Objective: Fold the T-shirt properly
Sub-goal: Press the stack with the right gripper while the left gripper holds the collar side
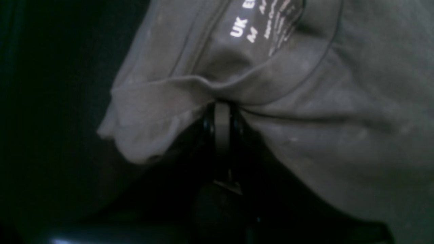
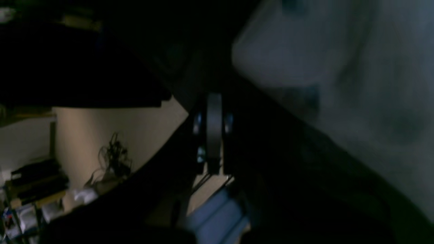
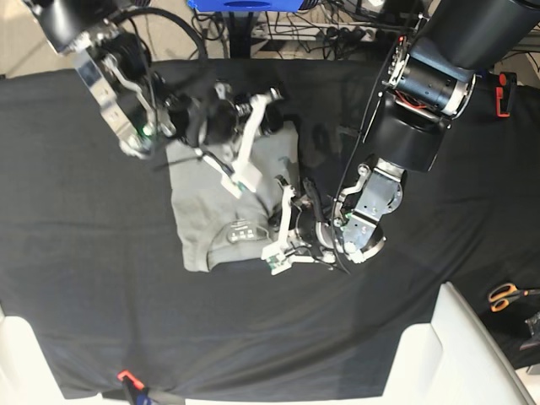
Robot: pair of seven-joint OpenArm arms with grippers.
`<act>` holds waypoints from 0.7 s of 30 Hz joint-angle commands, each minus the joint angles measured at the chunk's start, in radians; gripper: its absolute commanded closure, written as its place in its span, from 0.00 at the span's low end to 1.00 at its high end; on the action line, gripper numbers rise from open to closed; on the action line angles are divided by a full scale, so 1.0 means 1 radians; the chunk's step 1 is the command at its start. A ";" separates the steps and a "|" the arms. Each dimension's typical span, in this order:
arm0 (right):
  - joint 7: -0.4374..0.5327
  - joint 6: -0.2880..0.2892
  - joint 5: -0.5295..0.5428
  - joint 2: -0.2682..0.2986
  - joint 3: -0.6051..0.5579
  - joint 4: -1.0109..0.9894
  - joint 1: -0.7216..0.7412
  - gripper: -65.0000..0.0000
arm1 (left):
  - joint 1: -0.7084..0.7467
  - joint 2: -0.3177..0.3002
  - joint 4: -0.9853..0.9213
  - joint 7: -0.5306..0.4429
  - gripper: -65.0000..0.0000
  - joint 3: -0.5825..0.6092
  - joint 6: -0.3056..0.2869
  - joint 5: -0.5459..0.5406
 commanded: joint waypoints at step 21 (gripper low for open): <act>0.137 0.187 0.010 -0.073 0.002 -0.441 0.203 0.99 | -0.029 0.009 0.014 -0.016 1.00 -0.011 -0.001 -0.012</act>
